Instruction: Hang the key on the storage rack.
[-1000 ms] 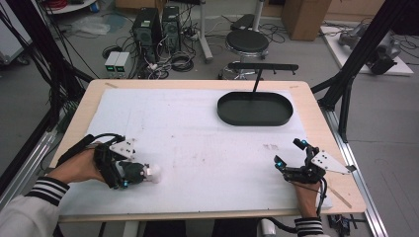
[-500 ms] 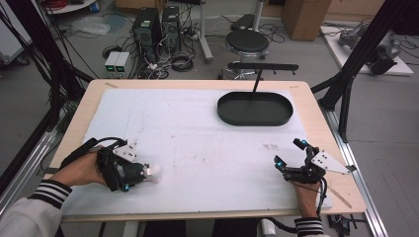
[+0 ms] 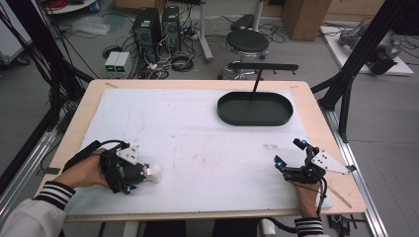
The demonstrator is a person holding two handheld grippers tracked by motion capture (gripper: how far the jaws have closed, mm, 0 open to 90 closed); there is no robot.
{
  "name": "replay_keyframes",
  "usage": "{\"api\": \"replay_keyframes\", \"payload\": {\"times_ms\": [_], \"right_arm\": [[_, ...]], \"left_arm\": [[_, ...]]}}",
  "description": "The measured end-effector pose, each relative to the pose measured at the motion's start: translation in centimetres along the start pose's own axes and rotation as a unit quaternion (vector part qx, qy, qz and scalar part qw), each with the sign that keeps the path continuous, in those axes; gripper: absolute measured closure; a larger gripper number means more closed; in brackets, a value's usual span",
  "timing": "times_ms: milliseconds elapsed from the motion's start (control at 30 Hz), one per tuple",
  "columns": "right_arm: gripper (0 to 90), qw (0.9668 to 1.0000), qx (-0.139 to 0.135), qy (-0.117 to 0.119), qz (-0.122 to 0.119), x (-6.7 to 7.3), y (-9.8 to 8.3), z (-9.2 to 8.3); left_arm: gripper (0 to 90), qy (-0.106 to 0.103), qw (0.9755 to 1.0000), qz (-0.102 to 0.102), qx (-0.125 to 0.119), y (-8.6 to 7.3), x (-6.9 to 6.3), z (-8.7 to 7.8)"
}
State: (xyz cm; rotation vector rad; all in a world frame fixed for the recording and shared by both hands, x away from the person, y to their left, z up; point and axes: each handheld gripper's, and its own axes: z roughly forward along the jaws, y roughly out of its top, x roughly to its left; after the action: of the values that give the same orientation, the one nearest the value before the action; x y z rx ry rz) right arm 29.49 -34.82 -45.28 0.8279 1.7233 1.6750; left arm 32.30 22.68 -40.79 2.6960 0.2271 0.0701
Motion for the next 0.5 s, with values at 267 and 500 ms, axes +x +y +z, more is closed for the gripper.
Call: {"api": "replay_keyframes", "payload": {"times_ms": [267,500], "right_arm": [[0.6,1.0000,0.000,0.000,0.000,-0.01,0.00,0.00],[0.6,1.0000,0.000,0.000,0.000,-0.02,0.00,0.00]], "left_arm": [[7.0,-0.006,0.9999,-0.001,0.008,0.05,0.30,0.14],[21.2,-0.003,0.9999,-0.010,0.007,0.04,0.30,0.18]]}}
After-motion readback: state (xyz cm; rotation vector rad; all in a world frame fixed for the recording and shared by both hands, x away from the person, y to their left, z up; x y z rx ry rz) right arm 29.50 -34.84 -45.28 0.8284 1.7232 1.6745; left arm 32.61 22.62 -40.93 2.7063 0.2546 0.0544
